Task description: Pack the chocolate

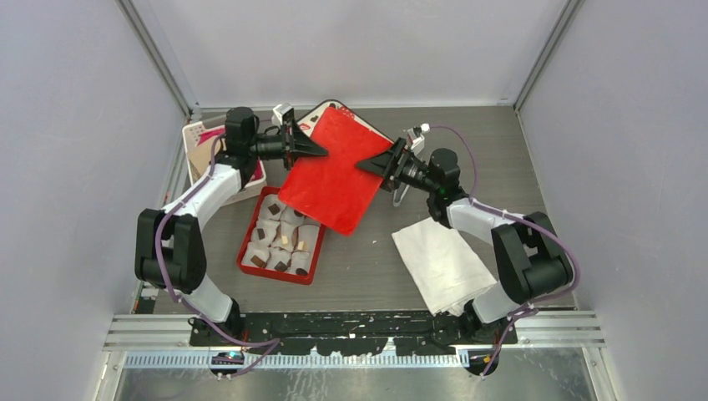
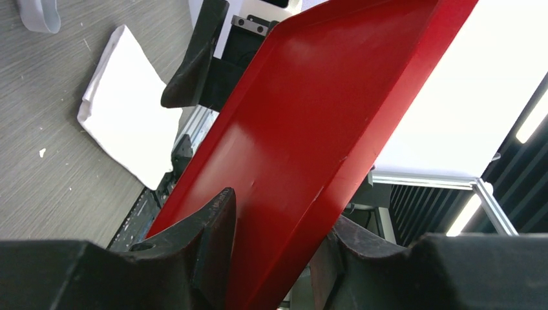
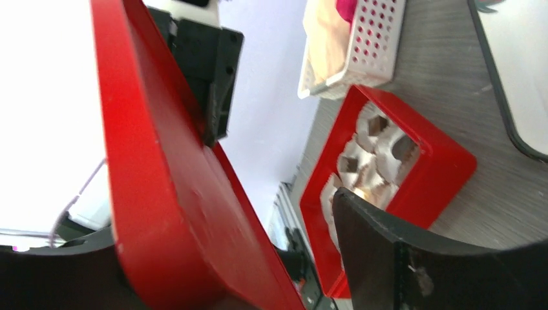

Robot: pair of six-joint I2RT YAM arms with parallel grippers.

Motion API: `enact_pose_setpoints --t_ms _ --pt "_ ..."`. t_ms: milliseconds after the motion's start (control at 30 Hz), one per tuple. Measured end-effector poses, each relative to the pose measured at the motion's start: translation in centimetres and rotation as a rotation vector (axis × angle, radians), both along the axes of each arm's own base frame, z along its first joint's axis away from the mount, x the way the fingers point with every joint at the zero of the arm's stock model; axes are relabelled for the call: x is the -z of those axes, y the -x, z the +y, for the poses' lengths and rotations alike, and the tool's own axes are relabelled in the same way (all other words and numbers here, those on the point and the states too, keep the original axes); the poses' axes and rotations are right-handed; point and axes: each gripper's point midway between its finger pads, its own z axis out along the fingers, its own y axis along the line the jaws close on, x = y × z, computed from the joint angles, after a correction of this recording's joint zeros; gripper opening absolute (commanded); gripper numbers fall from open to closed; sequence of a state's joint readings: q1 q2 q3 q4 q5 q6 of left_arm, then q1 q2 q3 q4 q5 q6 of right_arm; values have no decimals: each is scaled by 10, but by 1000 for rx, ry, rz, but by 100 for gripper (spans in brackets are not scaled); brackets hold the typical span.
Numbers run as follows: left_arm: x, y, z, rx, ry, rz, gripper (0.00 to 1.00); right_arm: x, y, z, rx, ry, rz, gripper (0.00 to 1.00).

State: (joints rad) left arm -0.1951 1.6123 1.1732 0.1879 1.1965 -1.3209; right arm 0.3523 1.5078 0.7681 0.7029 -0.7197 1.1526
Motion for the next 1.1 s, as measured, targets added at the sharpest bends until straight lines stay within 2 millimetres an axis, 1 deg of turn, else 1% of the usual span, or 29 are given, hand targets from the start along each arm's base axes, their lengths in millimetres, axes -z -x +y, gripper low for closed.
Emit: enact_pose_setpoints --t_ms 33,67,100,167,267,367,433,567,667,733,767,833,900,967,1033,1100 --pt "0 -1 1 -4 1 5 0 -2 -4 2 8 -32 1 63" --pt "-1 -2 3 -9 2 7 4 -5 -6 3 12 -57 -2 53" --pt "-1 -4 5 -16 2 9 10 -9 -9 5 15 -90 -3 44" --pt "-1 -9 9 -30 2 10 25 -18 -10 8 11 -146 -11 34" --pt "-4 -15 15 -48 7 20 45 -29 -7 13 -10 -209 -18 26" --pt "-8 -19 20 -60 9 15 56 -38 -2 17 -26 -240 -22 20" --pt "-10 -22 23 -70 4 -5 63 -42 0 19 -35 -256 -12 18" --pt "-9 -25 28 -79 -27 -31 71 -48 1 23 -51 -249 -7 17" --pt "-7 -27 36 -94 -83 -47 73 -58 0 25 -64 -239 -12 15" --pt "-8 -30 45 -115 -133 -68 73 -67 0 27 -80 -237 -22 13" --pt "-8 -31 52 -131 -161 -77 73 -71 0 27 -86 -239 -27 11" --pt "-5 -38 71 -187 -227 -85 73 -79 1 29 -107 -242 -33 10" --pt "3 -46 99 -266 -294 -69 73 -85 2 30 -126 -247 -30 6" --pt "16 -50 129 -361 -371 -29 72 -85 5 31 -146 -247 -10 2" --pt "26 -53 155 -446 -442 7 70 -87 9 32 -167 -248 -1 1" --pt "33 -53 177 -535 -525 31 70 -85 11 34 -179 -239 13 1"
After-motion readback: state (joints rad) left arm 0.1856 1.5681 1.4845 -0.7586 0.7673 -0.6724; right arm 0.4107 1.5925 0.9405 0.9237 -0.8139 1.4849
